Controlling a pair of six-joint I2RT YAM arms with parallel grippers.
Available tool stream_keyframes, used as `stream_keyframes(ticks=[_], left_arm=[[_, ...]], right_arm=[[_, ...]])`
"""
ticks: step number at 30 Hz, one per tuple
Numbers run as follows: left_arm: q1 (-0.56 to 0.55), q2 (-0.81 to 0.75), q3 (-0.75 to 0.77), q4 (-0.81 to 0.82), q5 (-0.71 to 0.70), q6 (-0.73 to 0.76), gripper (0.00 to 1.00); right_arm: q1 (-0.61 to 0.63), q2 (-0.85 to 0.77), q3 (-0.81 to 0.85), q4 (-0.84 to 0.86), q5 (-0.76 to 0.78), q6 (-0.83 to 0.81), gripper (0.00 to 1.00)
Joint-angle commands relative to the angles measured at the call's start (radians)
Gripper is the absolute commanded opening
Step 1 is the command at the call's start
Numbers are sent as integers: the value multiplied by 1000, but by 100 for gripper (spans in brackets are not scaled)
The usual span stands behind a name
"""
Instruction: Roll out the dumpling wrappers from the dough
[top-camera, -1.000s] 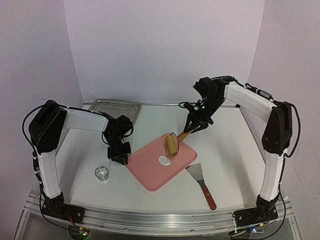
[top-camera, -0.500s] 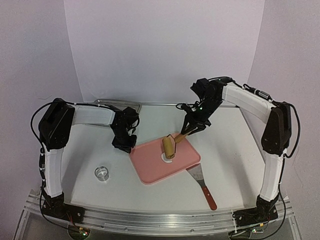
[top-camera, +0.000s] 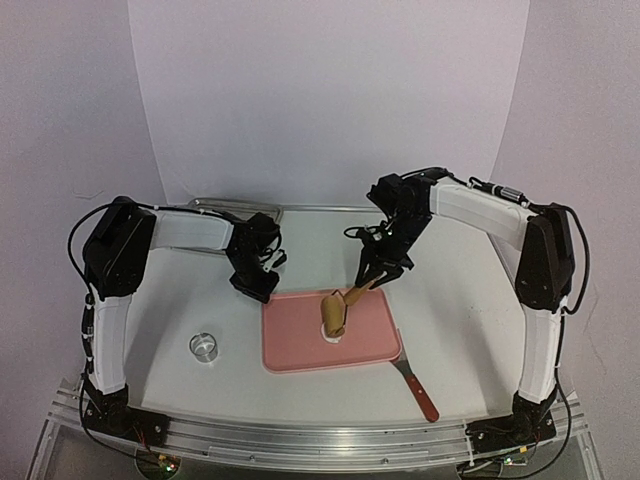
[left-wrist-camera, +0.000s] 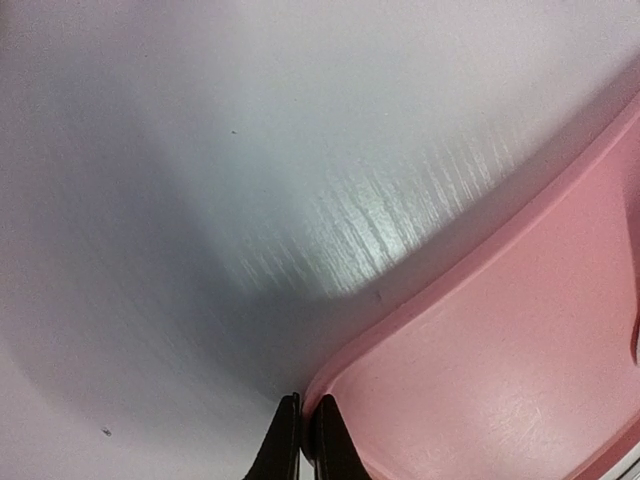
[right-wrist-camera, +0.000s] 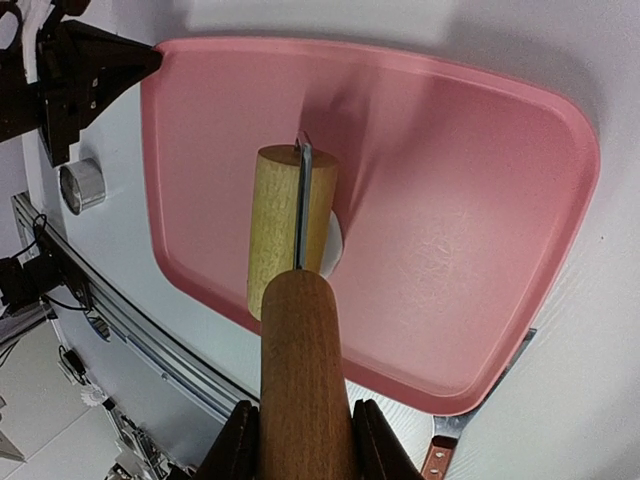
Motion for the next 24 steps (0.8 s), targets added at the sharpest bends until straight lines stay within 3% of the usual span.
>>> stream_keyframes(ticks=[1, 10, 24], left_arm=[[1, 27, 9, -2, -28, 53, 0], [1, 17, -9, 0, -26, 54, 0], [1, 26, 1, 0, -24, 74, 0]], right_arm=[[4, 13, -21, 19, -4, 47, 0], [5, 18, -71, -17, -2, 66, 0], [20, 52, -129, -155, 195, 60, 0]])
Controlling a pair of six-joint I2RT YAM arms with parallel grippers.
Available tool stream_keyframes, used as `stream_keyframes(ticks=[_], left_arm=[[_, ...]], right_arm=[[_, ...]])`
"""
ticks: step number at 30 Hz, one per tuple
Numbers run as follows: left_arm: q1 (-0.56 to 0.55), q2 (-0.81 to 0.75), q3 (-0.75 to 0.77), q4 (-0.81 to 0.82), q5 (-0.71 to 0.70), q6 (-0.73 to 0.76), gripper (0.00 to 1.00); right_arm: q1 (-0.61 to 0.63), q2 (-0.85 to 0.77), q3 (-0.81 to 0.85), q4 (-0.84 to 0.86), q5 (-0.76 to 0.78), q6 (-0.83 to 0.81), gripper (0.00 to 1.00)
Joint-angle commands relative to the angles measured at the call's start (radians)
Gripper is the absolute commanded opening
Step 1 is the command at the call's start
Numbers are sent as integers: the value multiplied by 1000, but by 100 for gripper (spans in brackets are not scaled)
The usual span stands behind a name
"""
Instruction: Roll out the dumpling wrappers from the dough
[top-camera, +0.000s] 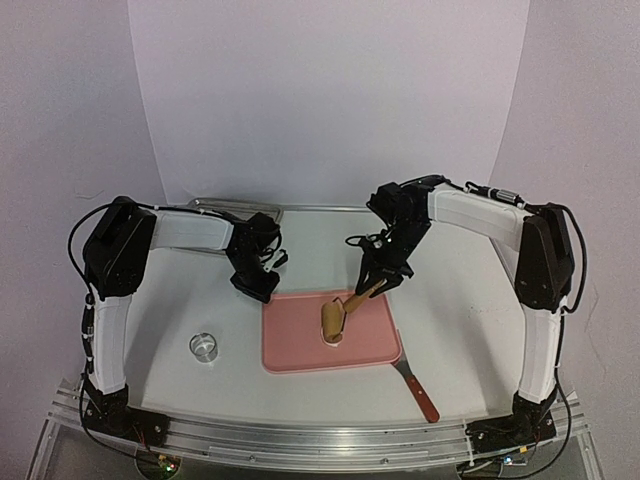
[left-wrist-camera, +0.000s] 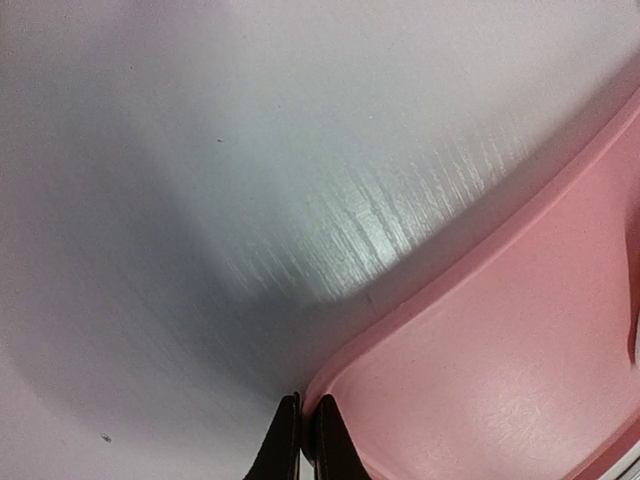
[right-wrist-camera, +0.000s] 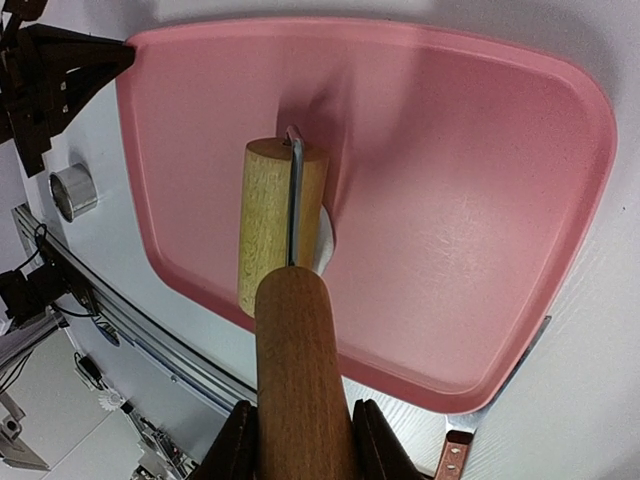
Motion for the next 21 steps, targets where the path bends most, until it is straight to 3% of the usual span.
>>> stream_keyframes(ticks=[1, 9, 16, 21], left_arm=[[1, 26, 3, -8, -34, 50, 0], [1, 34, 16, -12, -31, 63, 0], [1, 38, 17, -13, -37, 69, 0], [3, 44, 15, -8, -30, 65, 0]], right_arm=[[18, 37, -65, -179, 205, -9, 0], [49, 109, -76, -166, 243, 9, 0], [10, 33, -137, -234, 405, -1, 0], [5, 25, -147, -231, 375, -20, 0]])
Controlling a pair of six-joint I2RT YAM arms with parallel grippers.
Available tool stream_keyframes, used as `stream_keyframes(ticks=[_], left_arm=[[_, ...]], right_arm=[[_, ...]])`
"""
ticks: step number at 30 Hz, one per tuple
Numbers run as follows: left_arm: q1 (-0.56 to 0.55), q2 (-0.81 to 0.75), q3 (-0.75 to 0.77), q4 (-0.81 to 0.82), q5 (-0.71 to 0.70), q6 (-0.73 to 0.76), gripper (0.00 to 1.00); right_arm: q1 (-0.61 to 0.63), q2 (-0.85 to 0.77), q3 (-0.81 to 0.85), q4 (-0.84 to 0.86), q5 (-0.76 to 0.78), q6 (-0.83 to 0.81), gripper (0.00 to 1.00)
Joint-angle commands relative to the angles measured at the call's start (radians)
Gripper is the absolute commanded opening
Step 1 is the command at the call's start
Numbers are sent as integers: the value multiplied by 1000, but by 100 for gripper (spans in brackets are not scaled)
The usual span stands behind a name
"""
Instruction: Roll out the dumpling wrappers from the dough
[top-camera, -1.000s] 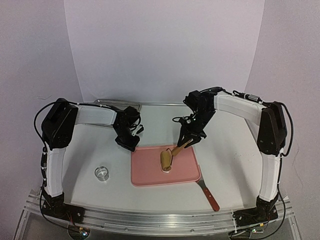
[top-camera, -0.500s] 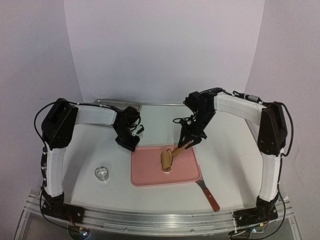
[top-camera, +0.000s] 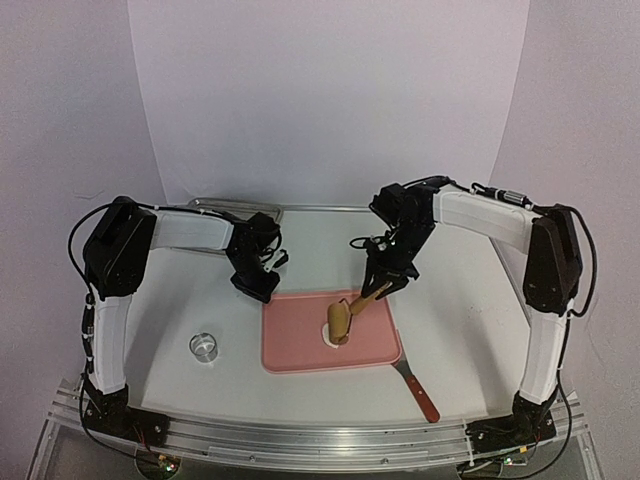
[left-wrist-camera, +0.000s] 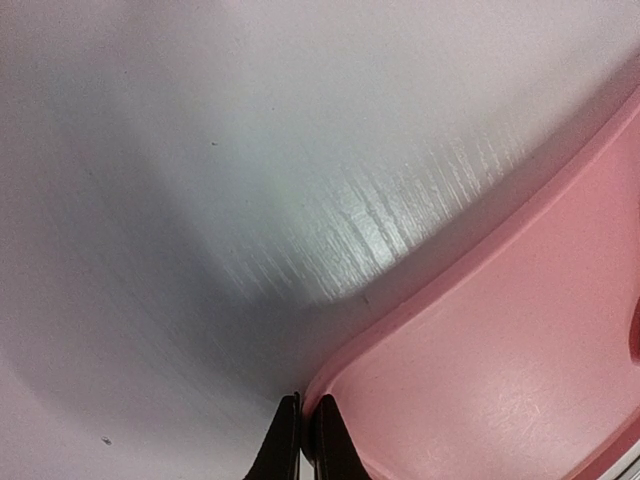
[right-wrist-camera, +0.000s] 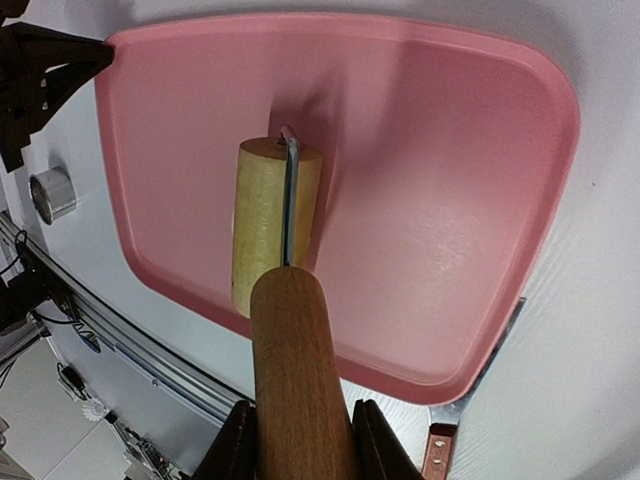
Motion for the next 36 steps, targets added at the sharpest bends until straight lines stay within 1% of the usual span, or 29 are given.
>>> stream_keyframes(ticks=[1, 5, 7, 11, 14, 15, 17, 19, 22, 25, 28, 30, 32, 36], left_arm=[[2, 43, 15, -9, -32, 52, 0], [2, 45, 16, -8, -32, 53, 0], [2, 46, 18, -8, -32, 54, 0], [2, 45, 19, 3, -25, 67, 0], [2, 48, 24, 25, -11, 104, 0], [2, 52, 28, 35, -8, 109, 2], [6, 70, 52, 37, 4, 95, 14], [14, 80, 83, 25, 13, 47, 26], [20, 53, 96, 22, 9, -29, 44], [20, 1, 87, 9, 16, -118, 57], [20, -46, 61, -18, 26, -228, 64], [20, -86, 19, -26, 41, -289, 66], [19, -130, -28, -10, 88, -344, 68], [20, -178, -112, 19, 182, -439, 70]], right_arm=[[5, 88, -88, -218, 286, -22, 0], [43, 139, -40, -191, 256, 4, 0], [49, 145, -15, -192, 269, 23, 0], [25, 94, 25, -220, 328, 30, 0], [-5, 34, 60, -214, 276, -5, 0], [-9, 19, 78, -203, 239, -26, 0], [-9, -8, 109, -165, 111, -64, 0], [-9, -22, 128, -130, 13, -73, 0], [-9, -27, 156, -109, -59, -77, 0], [-9, -28, 170, -72, -124, -94, 0], [-6, -6, 186, -63, -158, -110, 0], [-4, 9, 183, -65, -168, -115, 0], [-2, 21, 168, -67, -151, -112, 0], [-2, 46, 148, -83, -156, -129, 0]])
